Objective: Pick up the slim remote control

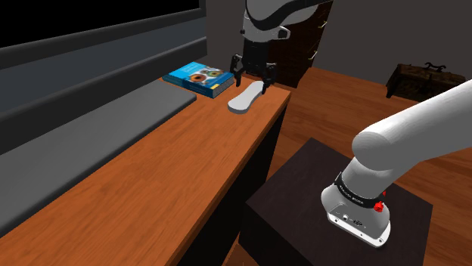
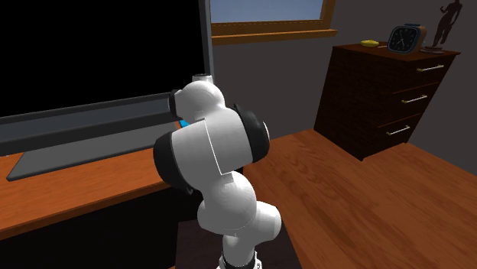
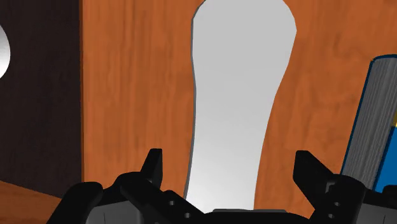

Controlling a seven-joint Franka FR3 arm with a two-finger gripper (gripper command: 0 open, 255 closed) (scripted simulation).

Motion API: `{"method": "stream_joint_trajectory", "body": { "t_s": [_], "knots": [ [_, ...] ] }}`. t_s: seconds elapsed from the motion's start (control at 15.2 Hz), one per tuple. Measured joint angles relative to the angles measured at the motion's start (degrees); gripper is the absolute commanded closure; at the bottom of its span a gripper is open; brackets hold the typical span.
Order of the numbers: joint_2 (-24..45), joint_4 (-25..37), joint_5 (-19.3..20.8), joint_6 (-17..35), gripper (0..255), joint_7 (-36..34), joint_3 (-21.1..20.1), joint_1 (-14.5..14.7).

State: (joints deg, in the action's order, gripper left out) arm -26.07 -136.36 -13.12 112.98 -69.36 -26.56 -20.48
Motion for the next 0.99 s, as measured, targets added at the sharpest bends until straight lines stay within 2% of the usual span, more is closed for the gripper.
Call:
{"method": "stream_joint_trajectory", "body": {
  "t_s": [0.2, 0.26, 0.99],
  "knots": [
    [0.65, -1.62, -0.13, 2.28, 0, -0.18, -0.47, -0.01],
    [0.81, -1.86, -0.12, 2.68, 255, -0.17, -0.53, -0.04],
    [0.77, -1.73, -0.11, 2.59, 255, -0.18, -0.50, -0.06]
  ]
}}
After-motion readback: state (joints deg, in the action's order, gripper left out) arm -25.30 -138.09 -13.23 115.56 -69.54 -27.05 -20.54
